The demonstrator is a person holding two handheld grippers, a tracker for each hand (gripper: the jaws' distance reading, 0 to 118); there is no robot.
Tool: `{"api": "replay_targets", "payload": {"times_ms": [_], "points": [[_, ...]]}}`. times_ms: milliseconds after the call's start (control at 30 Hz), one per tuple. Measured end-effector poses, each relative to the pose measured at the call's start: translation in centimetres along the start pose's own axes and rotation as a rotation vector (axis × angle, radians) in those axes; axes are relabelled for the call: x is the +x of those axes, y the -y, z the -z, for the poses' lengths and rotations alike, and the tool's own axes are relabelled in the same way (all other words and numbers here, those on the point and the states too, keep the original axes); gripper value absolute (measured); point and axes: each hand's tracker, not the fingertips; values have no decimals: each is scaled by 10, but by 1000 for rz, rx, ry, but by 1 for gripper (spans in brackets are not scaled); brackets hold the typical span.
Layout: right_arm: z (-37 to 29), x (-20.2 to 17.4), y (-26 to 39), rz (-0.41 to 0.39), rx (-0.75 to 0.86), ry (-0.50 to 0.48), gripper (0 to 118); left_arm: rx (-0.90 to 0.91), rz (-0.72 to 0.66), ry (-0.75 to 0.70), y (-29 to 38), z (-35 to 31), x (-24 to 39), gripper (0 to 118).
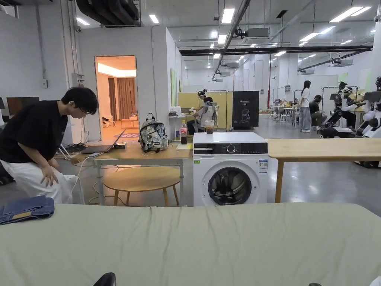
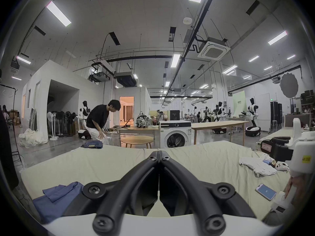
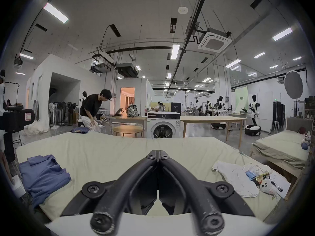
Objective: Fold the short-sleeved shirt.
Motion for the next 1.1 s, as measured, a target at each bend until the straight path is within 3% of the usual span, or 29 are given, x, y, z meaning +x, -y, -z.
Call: {"api": "replay_targets", "payload": {"times_ms": [833, 1100], "points": [[1, 2, 0, -13, 0, 5, 0, -21, -12, -4, 3, 4, -5, 0], [9, -12, -1, -9, -5, -33, 0, -7, 13, -38, 1, -6, -18, 0]]}}
